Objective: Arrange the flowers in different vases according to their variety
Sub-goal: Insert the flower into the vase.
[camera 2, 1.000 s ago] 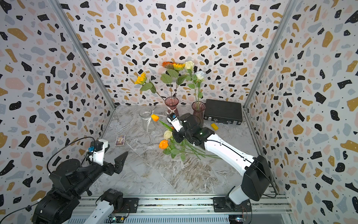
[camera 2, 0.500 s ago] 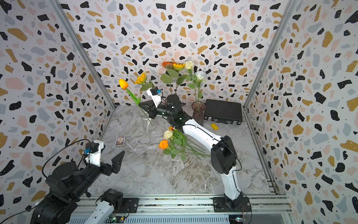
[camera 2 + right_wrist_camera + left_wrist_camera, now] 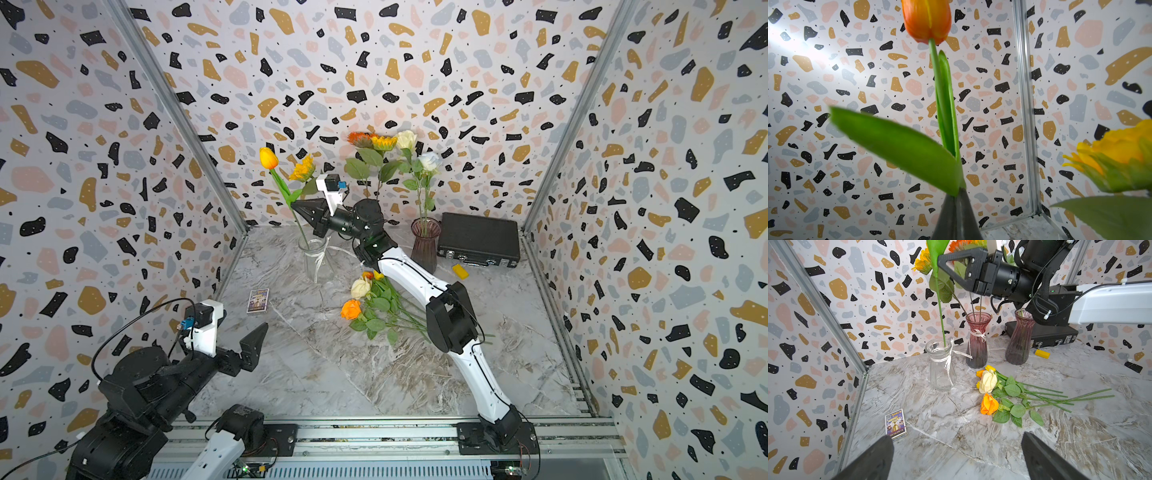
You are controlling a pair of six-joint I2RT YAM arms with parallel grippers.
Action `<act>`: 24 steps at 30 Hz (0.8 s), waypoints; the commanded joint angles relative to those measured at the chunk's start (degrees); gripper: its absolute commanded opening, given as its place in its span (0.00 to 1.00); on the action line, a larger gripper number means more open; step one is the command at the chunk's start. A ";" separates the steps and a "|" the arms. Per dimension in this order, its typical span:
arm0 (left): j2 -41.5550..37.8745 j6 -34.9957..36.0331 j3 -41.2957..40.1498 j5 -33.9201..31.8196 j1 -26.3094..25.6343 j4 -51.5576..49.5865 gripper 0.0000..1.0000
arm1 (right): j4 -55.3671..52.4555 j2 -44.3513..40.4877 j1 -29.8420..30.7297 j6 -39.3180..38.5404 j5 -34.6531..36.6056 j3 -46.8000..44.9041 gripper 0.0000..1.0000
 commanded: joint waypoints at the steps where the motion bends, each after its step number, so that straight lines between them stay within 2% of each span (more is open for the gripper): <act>1: 0.76 -0.18 -0.44 0.69 -0.35 3.01 0.99 | 2.37 0.13 -0.97 -2.14 0.82 4.46 0.00; 13: 1.68 -0.95 0.61 1.47 -0.31 1.80 1.00 | -4.39 8.86 -1.37 -7.04 1.52 15.61 0.00; 24: 2.16 -0.76 0.62 1.48 -0.44 1.73 0.99 | -4.06 12.94 -1.37 -6.76 2.52 16.21 0.00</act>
